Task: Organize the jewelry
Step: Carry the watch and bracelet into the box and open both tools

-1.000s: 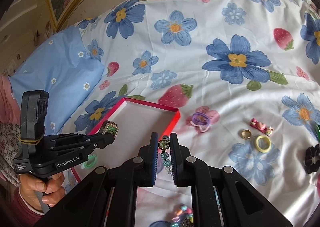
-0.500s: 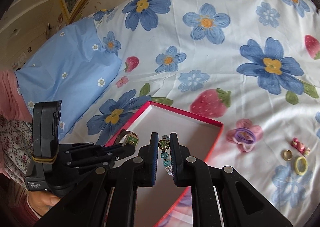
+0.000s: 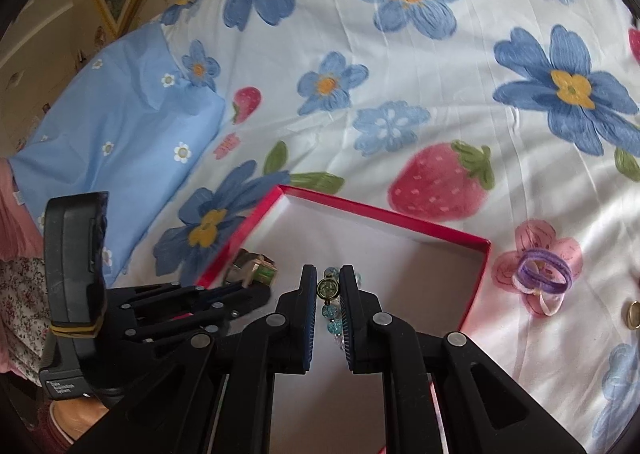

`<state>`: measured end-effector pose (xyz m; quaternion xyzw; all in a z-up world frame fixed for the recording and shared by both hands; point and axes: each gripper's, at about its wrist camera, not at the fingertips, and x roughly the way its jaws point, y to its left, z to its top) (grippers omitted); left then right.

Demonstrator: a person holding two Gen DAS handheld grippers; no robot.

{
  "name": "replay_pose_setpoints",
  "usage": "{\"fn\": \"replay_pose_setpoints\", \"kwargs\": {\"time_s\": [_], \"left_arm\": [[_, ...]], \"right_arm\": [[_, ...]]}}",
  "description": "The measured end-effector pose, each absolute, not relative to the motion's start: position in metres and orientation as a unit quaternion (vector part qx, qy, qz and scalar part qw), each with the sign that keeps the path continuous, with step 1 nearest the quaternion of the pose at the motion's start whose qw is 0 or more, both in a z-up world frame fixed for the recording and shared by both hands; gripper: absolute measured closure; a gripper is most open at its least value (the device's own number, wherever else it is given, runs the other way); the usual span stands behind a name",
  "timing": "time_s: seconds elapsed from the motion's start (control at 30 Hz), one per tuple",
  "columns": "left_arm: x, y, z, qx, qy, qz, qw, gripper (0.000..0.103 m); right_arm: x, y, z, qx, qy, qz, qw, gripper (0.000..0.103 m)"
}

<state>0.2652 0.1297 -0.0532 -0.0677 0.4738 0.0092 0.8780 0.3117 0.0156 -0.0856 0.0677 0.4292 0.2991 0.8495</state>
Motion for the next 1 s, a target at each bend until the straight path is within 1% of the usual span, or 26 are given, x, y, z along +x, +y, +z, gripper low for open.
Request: {"fn": "replay_pose_setpoints", "kwargs": {"time_s": [0.17,0.37,0.57,0.63,0.87,0.97,1.0], "left_arm": [[0.271,0.126,-0.058,-0.060,0.478,0.011,0.876,0.095],[0.271,0.124,-0.059,-0.051,0.479,0.012,0.876,0.095],[0.270,0.122,-0.059,-0.046,0.481,0.019,0.875,0.092],[0.270,0.121,-0.059,-0.044,0.481,0.021,0.875,0.086],[0.269,0.122,-0.057,-0.043,0.481,0.026,0.875,0.083],[0.268,0.122,-0.055,-0.045,0.478,0.027,0.877,0.079],[0.267,0.122,-0.053,-0.045,0.477,0.028,0.877,0.075]], "right_arm": [[0.318,0.007,-0.103,0.067,0.446,0.284,0.846,0.092],[0.318,0.011,-0.110,0.055,0.454,0.281,0.844,0.092],[0.319,0.013,-0.113,0.048,0.459,0.278,0.843,0.091],[0.319,0.014,-0.113,0.044,0.458,0.276,0.844,0.091],[0.320,0.014,-0.113,0.041,0.461,0.274,0.843,0.090],[0.320,0.015,-0.113,0.042,0.463,0.275,0.842,0.088],[0.320,0.015,-0.113,0.042,0.463,0.276,0.841,0.087]]}}
